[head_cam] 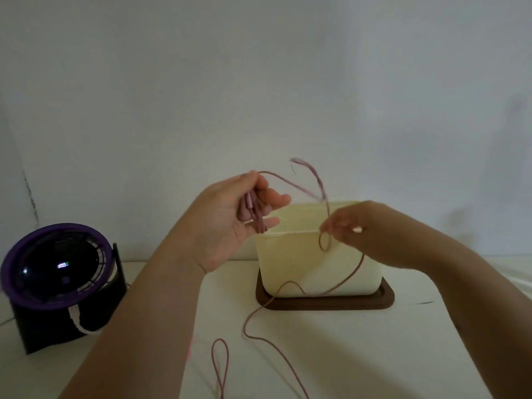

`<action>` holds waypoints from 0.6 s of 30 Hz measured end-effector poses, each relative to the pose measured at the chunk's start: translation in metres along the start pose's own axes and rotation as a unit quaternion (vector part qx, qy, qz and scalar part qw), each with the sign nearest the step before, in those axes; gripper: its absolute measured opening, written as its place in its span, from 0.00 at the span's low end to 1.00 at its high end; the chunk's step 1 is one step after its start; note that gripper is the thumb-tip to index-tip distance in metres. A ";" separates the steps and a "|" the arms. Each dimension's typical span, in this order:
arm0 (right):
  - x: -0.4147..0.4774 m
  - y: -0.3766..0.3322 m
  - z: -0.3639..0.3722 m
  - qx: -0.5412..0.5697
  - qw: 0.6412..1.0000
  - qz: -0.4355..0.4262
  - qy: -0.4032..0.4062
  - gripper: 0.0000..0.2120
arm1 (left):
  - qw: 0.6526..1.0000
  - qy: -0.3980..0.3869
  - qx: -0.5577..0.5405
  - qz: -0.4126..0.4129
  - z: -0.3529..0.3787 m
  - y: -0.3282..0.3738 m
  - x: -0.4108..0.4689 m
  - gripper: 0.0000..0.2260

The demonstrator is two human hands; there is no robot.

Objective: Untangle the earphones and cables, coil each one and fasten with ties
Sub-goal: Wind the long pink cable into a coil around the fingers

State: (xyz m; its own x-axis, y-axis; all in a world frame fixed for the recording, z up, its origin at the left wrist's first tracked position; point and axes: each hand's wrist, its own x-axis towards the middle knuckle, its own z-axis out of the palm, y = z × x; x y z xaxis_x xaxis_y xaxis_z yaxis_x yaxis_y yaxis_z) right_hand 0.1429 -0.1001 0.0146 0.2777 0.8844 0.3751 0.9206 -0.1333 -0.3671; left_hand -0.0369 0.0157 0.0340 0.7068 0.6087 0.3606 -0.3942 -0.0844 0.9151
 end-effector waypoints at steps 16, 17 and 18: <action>-0.011 -0.030 -0.017 0.358 0.925 -0.056 0.116 0.10 | 0.983 -0.044 0.180 0.003 0.019 0.006 -0.013 0.14; -0.012 -0.036 -0.012 0.376 0.923 -0.070 0.048 0.12 | 0.979 -0.055 0.195 0.001 0.021 0.005 -0.013 0.15; -0.013 -0.040 -0.008 0.393 0.916 -0.078 -0.002 0.15 | 0.976 -0.064 0.207 0.002 0.022 0.004 -0.014 0.15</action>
State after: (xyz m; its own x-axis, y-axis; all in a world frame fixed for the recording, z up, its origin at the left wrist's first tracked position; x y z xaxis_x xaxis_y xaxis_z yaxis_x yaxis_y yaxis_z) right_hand 0.1042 -0.1097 0.0312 0.1572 0.8671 0.4727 0.4655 0.3570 -0.8098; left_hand -0.0359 -0.0102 0.0370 0.7834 0.5068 0.3598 -0.1443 -0.4148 0.8984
